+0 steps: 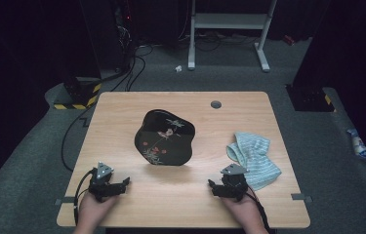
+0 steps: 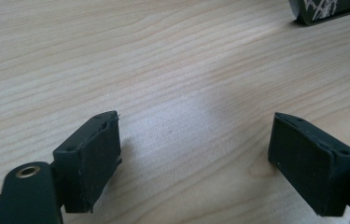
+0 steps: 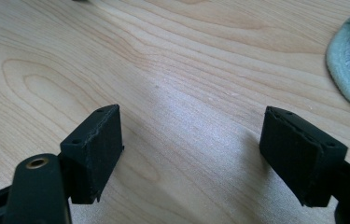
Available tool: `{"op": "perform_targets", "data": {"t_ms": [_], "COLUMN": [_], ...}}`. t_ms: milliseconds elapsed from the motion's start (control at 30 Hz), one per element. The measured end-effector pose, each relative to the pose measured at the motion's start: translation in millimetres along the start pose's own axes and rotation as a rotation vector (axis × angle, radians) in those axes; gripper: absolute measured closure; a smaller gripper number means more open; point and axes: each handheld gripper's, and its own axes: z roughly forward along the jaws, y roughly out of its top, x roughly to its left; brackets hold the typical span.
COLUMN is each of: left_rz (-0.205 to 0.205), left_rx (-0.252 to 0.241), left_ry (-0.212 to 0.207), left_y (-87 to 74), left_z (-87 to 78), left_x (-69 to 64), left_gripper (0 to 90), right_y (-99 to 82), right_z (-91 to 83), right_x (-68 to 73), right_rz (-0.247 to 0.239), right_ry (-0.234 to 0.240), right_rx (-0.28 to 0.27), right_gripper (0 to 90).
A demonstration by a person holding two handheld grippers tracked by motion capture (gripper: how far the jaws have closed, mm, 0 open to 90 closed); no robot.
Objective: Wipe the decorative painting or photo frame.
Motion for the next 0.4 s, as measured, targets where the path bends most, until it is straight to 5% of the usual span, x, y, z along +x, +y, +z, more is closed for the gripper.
{"op": "perform_targets", "data": {"t_ms": [100,400], "left_rz": [-0.01,-0.006], "left_rx": [-0.011,-0.011], "left_ry": [0.003,-0.003], "left_y": [0.3,0.7], "left_z": [0.0,0.4], "left_x": [1.8,2.0], "left_gripper": [25.1,26.2], "right_y": [-0.2,-0.3], "right_z": [-0.1,-0.3], "right_x": [0.3,0.2], "right_rz": [-0.002,0.0], "right_ry": [-0.006,-0.006], "right_rx": [-0.002,-0.003], "right_gripper": [21.3,21.6]}}
